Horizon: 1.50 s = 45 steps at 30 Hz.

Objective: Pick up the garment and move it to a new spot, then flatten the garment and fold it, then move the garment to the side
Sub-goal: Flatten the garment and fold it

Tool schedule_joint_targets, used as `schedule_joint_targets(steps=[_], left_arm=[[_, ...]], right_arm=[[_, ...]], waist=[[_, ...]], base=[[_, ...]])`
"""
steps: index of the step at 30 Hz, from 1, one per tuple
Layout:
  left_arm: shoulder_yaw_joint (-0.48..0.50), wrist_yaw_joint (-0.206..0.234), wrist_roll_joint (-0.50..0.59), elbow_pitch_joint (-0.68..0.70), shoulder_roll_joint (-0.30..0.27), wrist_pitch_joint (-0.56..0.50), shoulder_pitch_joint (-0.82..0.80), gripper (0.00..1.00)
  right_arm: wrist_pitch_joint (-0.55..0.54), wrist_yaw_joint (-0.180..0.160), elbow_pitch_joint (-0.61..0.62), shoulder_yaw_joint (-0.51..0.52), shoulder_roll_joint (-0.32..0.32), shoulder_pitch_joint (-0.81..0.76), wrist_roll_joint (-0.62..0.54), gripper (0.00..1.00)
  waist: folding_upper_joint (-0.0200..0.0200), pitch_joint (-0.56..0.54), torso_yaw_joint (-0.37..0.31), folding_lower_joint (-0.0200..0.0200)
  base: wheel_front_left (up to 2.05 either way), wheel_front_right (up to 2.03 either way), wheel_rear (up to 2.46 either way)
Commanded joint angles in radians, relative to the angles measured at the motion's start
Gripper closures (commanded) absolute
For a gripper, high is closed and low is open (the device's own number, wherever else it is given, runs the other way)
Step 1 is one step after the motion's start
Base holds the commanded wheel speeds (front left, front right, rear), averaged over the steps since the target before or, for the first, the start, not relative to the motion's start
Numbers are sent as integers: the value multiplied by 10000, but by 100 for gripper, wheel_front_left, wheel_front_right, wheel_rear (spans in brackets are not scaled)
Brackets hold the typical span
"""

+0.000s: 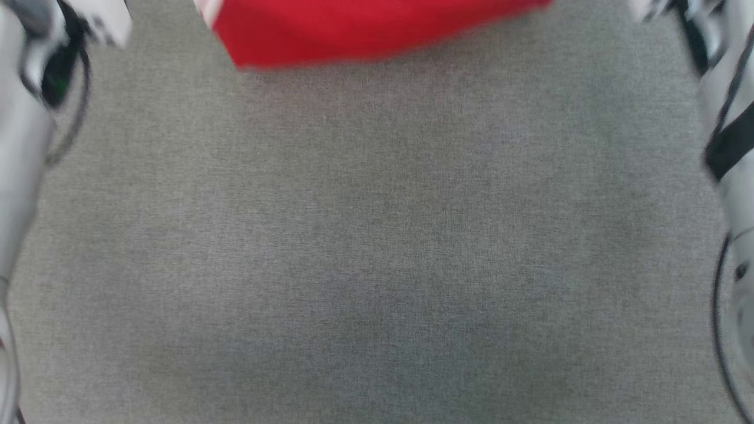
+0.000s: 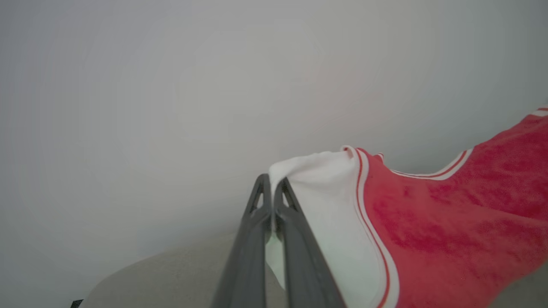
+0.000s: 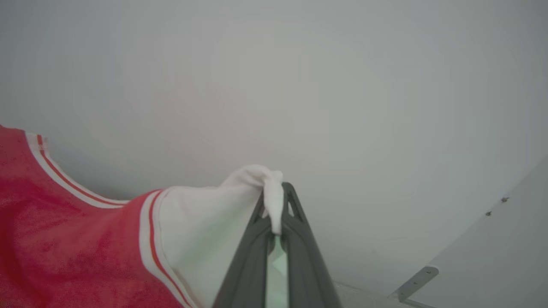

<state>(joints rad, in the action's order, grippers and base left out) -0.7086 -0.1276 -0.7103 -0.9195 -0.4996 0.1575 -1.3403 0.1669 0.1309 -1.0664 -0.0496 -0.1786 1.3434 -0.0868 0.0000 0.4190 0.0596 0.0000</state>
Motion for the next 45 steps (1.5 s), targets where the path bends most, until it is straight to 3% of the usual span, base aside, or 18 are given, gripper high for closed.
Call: schedule_joint_targets(steps=[1, 6, 9, 13, 17, 25, 31, 37, 42, 45], left_arm=[[-102, -20, -237, 20, -39, -194, 219, 100], [-544, -20, -1396, 610, -340, -1144, 1445, 100], [-769, -19, -2120, 1502, -836, -1577, 2324, 100], [-1027, -21, -3069, 3057, -1550, -2350, 3644, 100], [-1061, 86, -3967, 4583, -2362, -3054, 5049, 100], [-977, 1642, -5011, 7746, -3794, -3513, 7547, 100], [-984, 2808, -5578, 9069, -4567, -3244, 9320, 100], [-1094, 3661, -6021, 9528, -4911, -3036, 10625, 100], [-1130, 4262, -6632, 9755, -4993, -3046, 11544, 100], [-1238, 4380, -6763, 9831, -5041, -3160, 11772, 100]], right_arm=[[-10, -3, -21, -75, 106, -242, 286, 100], [-344, -5, 182, -1037, 153, -1506, 1415, 100], [-858, -5, 731, -1907, 154, -2392, 2382, 100], [-1745, -3, 2374, -3049, -455, -3737, 3751, 100], [-2917, -3, 4874, -3710, -1542, -5326, 5152, 100], [-5340, -3, 9523, -3487, -3595, -8658, 6329, 100], [-6671, -3, 11345, -2816, -4506, -10805, 6632, 100], [-8125, -3, 12173, -2305, -4772, -12573, 7198, 100], [-9340, -3, 12517, -1555, -4527, -14022, 7537, 100], [-9565, -3, 12632, -1346, -4317, -14356, 7557, 100]], waist=[[0, -88, 36, 0], [0, -453, 42, 0], [0, -711, -17, 0], [0, -980, -40, 0], [0, -1144, -9, 0], [0, -1284, 49, 0], [0, -1472, 40, 0], [0, -1709, 56, 0], [0, -1809, 128, 0], [0, -1820, 158, 0]], base=[[0, 0, 0], [0, 0, 0], [0, 0, 0], [0, 0, 0], [0, 0, 0], [0, 0, 0], [0, 0, 0], [0, 0, 0], [0, 0, 0], [0, 0, 0]])
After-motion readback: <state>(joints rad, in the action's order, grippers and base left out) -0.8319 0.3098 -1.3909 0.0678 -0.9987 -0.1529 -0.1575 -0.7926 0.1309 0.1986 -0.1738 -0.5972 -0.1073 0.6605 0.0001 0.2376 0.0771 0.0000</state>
